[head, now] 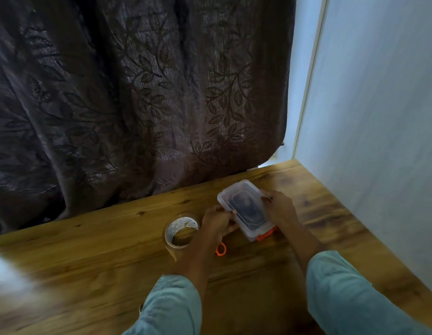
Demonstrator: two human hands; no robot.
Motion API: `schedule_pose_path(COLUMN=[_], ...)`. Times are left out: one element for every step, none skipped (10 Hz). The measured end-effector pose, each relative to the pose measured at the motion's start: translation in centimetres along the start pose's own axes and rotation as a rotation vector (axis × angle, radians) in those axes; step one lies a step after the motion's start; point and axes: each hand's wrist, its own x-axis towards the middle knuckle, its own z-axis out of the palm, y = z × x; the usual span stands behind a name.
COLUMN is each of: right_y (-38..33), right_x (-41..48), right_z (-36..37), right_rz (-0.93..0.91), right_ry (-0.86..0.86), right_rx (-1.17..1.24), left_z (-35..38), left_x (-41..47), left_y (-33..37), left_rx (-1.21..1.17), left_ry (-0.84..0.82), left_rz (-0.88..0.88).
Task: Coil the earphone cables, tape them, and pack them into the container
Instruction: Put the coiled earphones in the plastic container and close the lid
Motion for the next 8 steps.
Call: schedule_pose_path(right_y=[-3.7,-4.0,-3.7,-4.7,-7.2,-9.8,-12.1,-13.7], right_x=[-3.9,-5.2,-6.3,-7.1,-8.4,-10.5,-13.2,-16.1], right_z=[-1.4,-2.2,-3.1,-4.2,-4.8,-4.2,-2.4,0.5], right_rz=[-0.052,-0.047,0.015,0.034,-0.038,-0.117,-0.225,-0.261], right_ry=[-0.252,-0.194,-0.14,-0.146,-0.178,-0.219,-0.3,-0.41], right_rx=[-0.074,0.096,0.294,0.428,0.502,0.561,0.509,0.475], left_z=[0.1,0.5,0.7,0.2,-1.2,-3.8,-7.7,-12.4], left_x=[-0.5,-1.1,-2.4,-4.1,-5.9,-8.1,-10.8,-13.1], left_y=[0.4,0.4,0.6,1.1,1.7,2.3,2.0,0.6], left_rx=[-0.028,-0.038,-0.094,-0.194,-0.295,-0.404,-0.373,-0.371], left_ry=[-0.039,-0.053,-0.089,-0.141,-0.159,-0.108,-0.037,-0.002], left_rz=[-0.037,-0.058,-0.055,-0.016,0.067,0.149,0.211,0.236])
